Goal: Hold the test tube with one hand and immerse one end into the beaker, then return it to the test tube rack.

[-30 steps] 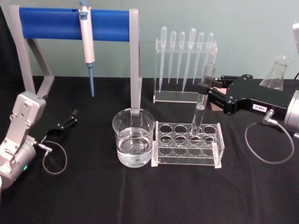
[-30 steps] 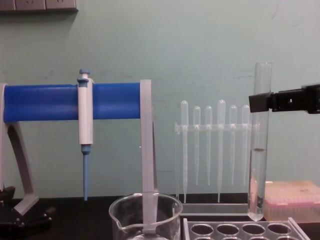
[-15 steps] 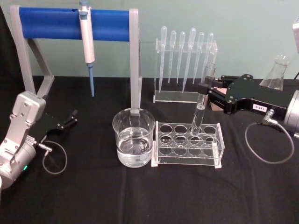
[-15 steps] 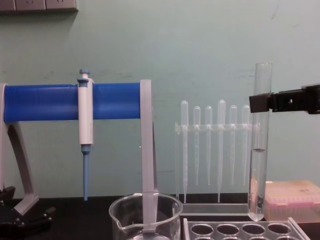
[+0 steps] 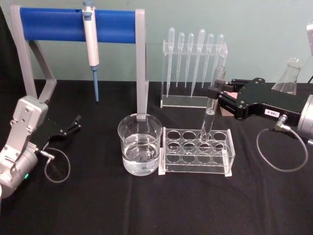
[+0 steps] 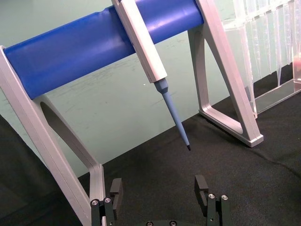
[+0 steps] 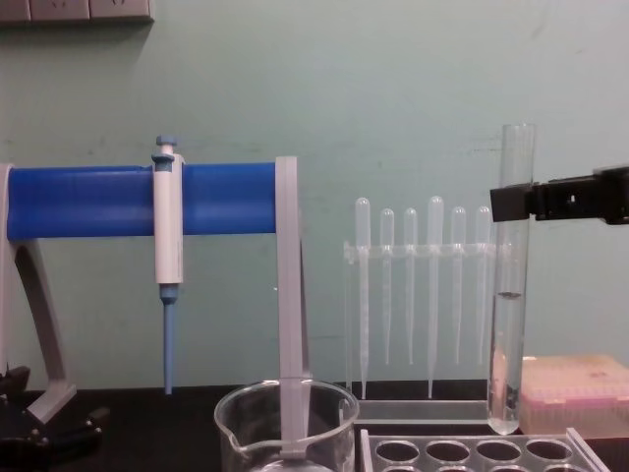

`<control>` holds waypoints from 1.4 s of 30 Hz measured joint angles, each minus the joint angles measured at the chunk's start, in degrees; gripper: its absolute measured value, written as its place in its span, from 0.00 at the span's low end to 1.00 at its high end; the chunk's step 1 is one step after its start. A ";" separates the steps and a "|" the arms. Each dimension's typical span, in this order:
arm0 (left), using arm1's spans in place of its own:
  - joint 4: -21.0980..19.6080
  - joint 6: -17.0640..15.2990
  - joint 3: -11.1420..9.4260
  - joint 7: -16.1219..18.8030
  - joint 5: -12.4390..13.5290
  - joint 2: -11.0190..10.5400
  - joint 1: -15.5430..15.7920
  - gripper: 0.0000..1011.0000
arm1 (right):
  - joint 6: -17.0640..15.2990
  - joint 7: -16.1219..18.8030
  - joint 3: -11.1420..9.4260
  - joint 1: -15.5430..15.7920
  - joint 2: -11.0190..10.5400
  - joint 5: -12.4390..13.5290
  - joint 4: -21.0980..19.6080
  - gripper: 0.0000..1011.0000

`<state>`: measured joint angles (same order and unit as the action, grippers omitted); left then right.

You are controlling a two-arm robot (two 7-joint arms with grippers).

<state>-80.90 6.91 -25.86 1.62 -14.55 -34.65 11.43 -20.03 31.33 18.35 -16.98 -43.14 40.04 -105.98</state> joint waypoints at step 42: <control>0.00 0.00 0.00 0.00 0.00 0.00 0.00 0.99 | 0.00 0.01 0.00 0.00 0.00 0.00 0.00 0.22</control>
<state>-80.90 6.90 -25.86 1.62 -14.55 -34.64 11.43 -20.02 31.33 18.35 -16.98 -43.14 40.03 -105.98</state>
